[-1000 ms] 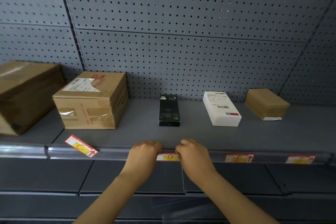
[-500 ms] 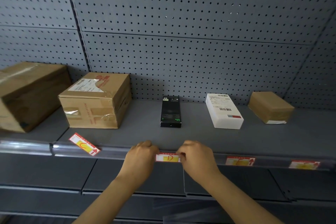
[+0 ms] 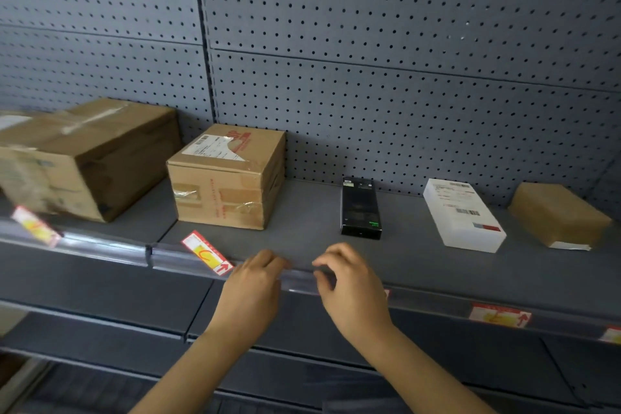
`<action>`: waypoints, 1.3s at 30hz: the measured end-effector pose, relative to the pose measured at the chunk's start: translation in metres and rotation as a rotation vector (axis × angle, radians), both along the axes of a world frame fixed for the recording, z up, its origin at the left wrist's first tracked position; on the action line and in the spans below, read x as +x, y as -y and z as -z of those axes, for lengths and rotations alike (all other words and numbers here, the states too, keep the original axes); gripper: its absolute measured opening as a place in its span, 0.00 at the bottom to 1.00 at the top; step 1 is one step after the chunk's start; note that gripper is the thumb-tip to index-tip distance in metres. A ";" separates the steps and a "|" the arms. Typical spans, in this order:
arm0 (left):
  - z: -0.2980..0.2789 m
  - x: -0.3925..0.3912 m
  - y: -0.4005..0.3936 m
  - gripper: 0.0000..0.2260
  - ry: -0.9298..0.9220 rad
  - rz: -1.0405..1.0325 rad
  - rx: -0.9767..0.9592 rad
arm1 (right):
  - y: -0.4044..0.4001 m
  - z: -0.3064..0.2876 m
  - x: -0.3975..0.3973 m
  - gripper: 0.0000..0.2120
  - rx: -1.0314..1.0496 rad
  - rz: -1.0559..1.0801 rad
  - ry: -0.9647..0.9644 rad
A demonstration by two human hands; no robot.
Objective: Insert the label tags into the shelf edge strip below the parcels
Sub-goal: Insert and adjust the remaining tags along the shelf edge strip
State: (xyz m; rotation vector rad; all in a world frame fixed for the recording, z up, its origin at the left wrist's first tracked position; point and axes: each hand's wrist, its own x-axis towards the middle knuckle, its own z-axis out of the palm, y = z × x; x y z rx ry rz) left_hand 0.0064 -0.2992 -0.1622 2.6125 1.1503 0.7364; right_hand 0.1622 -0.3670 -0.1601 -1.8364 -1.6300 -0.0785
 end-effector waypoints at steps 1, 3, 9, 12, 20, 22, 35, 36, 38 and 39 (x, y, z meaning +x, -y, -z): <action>-0.003 -0.009 -0.007 0.14 0.011 -0.011 0.000 | -0.007 0.001 -0.011 0.04 -0.005 -0.013 0.003; -0.006 -0.030 -0.020 0.15 0.014 -0.023 0.024 | -0.021 0.003 -0.036 0.05 -0.027 -0.011 -0.012; -0.021 -0.094 -0.070 0.16 -0.018 -0.027 0.079 | -0.056 0.009 -0.104 0.06 -0.116 0.034 -0.094; -0.022 -0.114 -0.087 0.19 0.013 -0.015 0.066 | -0.070 0.010 -0.125 0.07 -0.157 0.089 -0.115; -0.010 -0.135 -0.116 0.16 0.035 0.120 -0.035 | -0.093 0.017 -0.154 0.05 -0.182 0.219 -0.053; -0.007 -0.138 -0.118 0.15 0.054 0.139 -0.042 | -0.094 0.017 -0.153 0.05 -0.188 0.220 -0.020; 0.012 -0.143 -0.112 0.11 0.006 0.026 -0.098 | -0.098 0.015 -0.150 0.10 -0.228 0.077 0.179; 0.013 -0.144 -0.111 0.11 -0.008 0.012 -0.088 | -0.099 0.015 -0.150 0.10 -0.230 0.067 0.185; 0.013 -0.143 -0.110 0.12 -0.038 -0.007 -0.059 | -0.100 0.015 -0.151 0.10 -0.244 0.059 0.209; 0.013 -0.143 -0.109 0.12 -0.053 -0.012 -0.046 | -0.100 0.015 -0.151 0.11 -0.251 0.060 0.219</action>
